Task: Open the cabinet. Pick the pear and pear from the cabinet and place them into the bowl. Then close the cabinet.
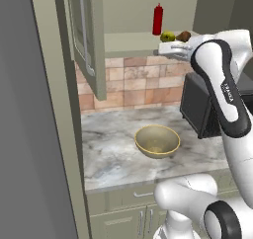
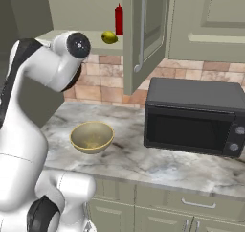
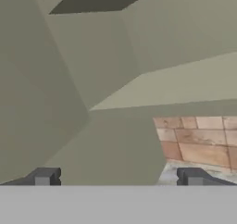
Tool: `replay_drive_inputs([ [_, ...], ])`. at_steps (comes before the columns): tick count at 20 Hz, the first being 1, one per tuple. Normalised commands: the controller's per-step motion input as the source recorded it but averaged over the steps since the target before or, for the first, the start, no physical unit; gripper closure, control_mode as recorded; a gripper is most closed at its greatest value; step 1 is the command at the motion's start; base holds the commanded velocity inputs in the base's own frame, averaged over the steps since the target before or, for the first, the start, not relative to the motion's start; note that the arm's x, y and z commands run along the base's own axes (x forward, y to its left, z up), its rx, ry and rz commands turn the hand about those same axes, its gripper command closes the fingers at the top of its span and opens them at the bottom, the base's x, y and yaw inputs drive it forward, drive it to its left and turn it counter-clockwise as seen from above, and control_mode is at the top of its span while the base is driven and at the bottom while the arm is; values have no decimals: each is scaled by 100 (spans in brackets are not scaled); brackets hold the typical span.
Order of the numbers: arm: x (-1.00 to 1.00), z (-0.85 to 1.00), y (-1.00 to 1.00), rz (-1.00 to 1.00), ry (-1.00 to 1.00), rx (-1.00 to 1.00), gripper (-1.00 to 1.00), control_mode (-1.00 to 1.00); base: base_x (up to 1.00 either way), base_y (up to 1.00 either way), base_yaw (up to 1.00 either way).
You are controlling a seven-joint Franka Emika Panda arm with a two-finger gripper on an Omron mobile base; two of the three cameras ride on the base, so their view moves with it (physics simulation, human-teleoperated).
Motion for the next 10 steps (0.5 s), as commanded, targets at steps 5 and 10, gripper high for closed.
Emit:
replay_drive_inputs([
  [5,-1,0,-36,-27,-2,-26,-100,-100,0,0,0],
  [10,9,0,-24,-30,-7,-21,-100,-100,0,0,0],
])
